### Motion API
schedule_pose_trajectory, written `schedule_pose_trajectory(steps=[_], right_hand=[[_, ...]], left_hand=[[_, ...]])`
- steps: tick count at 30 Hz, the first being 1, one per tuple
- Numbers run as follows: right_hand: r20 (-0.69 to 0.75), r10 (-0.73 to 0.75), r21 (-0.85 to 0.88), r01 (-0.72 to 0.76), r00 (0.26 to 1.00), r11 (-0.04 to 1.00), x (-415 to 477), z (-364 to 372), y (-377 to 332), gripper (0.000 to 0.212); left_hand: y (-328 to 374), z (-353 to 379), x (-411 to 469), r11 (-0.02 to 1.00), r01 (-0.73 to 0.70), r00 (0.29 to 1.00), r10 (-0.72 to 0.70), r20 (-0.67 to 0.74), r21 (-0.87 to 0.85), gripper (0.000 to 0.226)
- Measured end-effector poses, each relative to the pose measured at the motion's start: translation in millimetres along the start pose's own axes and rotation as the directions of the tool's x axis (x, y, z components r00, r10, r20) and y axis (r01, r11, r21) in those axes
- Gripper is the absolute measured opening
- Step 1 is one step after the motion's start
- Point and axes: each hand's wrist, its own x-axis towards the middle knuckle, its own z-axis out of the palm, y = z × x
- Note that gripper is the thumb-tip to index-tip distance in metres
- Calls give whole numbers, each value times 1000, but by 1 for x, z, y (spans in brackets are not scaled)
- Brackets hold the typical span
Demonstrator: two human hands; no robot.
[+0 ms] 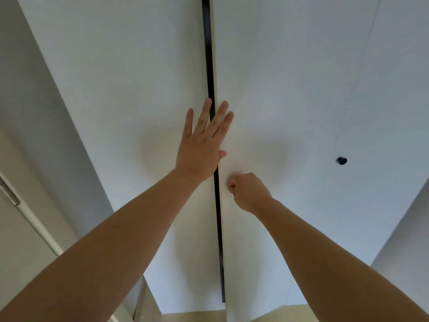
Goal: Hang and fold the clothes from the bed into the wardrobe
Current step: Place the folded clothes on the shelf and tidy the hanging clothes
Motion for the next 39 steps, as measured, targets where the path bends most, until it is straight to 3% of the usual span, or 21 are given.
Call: schedule_pose_trajectory(steps=[16,39], right_hand=[[-34,50,0,-50,998,999,75,18,-3,23],[-62,53,-54,-57,997,997,121,37,4,23]], left_hand=[[-31,59,26,994,10,999,-14,34,109,102],[-38,99,41,995,35,998,-40,48,95,100]])
